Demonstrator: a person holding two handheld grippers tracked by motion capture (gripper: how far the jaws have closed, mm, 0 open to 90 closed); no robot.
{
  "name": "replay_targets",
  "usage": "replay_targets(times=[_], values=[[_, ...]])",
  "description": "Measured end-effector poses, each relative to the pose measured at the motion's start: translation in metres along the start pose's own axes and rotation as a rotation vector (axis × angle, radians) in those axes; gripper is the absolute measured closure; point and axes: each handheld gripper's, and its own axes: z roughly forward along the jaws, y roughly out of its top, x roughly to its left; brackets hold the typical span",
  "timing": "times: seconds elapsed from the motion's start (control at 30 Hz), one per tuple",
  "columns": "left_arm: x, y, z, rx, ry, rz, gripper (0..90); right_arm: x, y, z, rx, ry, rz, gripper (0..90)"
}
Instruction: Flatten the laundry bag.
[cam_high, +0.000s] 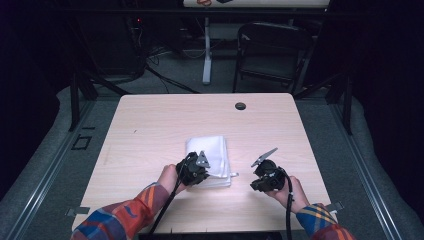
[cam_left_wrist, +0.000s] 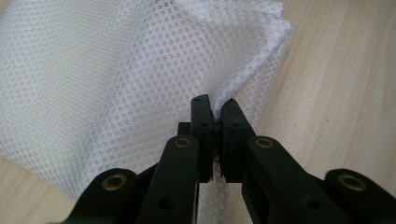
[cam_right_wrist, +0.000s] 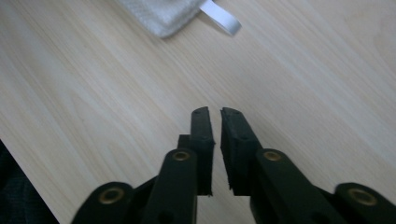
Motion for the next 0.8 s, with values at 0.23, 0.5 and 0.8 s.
replay_targets(times=[0.23, 0.5, 0.8], values=[[0.000, 0.000, -0.002, -0.019, -0.001, -0.006, 86.4, 0.009, 0.020, 0.012, -0.022, 0.001, -0.067, 90.0], [-0.001, 0.001, -0.002, -0.023, -0.001, 0.008, 86.3, 0.015, 0.038, 0.027, -0.027, 0.013, -0.098, 90.0], [-0.003, 0.000, -0.002, -0.037, -0.001, 0.010, 86.3, 0.018, 0.052, 0.040, -0.042, 0.012, -0.105, 90.0]])
